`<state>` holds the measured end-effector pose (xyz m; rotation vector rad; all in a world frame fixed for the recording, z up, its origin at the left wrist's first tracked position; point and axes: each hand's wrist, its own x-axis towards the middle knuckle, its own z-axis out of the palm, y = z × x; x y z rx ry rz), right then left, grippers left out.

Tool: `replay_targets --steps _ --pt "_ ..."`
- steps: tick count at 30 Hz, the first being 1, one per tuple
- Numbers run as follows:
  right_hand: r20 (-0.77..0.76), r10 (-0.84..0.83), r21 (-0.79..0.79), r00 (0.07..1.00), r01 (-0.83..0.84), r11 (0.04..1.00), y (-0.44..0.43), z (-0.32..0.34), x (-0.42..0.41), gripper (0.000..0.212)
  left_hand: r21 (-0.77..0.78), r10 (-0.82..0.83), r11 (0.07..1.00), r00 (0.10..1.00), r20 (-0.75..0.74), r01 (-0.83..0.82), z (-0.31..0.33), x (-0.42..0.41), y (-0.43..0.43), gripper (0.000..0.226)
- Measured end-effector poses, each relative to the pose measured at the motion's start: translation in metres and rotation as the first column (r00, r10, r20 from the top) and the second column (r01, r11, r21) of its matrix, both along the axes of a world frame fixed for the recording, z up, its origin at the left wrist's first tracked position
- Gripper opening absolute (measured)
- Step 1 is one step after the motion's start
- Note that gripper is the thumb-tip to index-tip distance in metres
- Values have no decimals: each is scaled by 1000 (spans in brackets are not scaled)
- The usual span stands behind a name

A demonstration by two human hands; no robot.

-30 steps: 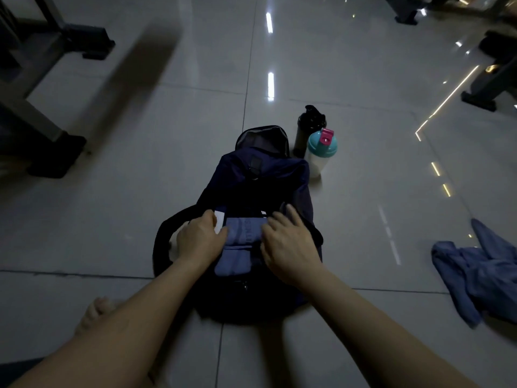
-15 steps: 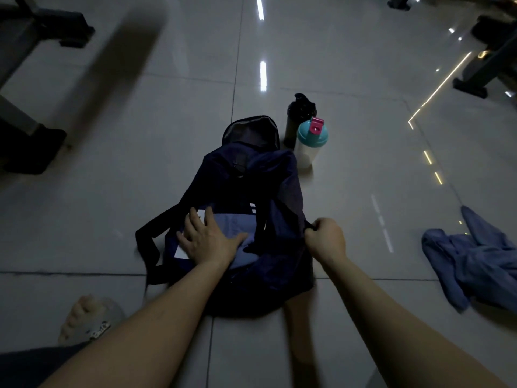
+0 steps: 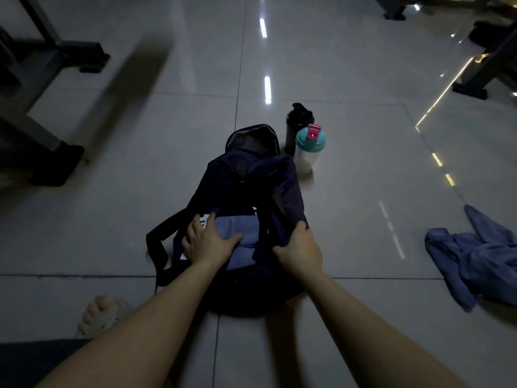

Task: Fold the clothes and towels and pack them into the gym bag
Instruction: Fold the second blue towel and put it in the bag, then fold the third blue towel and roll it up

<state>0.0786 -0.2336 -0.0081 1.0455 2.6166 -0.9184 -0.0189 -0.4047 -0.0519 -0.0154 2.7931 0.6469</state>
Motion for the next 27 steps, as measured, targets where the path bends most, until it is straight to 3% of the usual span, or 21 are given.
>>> replay_targets --steps 3,5,7,9,14,17,19,21,27 --pt "5 56 -297 998 -52 953 36 11 3 48 4 4 1000 1000 3 -4 0 0 2 98" --pt "13 83 -363 996 -73 929 61 18 6 29 8 13 1000 1000 -11 -12 -3 0 4 97" --pt "5 48 -281 999 -45 959 79 20 12 13 0 19 1000 999 -28 -19 -6 2 5 96" --pt "-2 -47 -307 999 44 951 87 13 23 6 -17 20 1000 999 -43 -21 -8 4 7 96" --pt "7 -288 -298 958 277 913 94 -18 44 17 17 19 1000 1000 0 -19 -1 -2 3 99" --pt "-14 -132 -106 991 130 986 93 -13 44 15 72 29 997 999 -26 -27 15 0 -4 96" --pt "-34 -39 5 999 39 999 88 2 42 28 71 5 997 996 -84 1 32 4 -3 90" --pt "-59 -1 37 998 3 999 88 20 41 36 100 -22 994 991 -133 36 56 10 8 85" --pt "-111 81 42 991 -77 996 100 101 39 33 190 -201 950 950 -238 248 122 36 75 83"
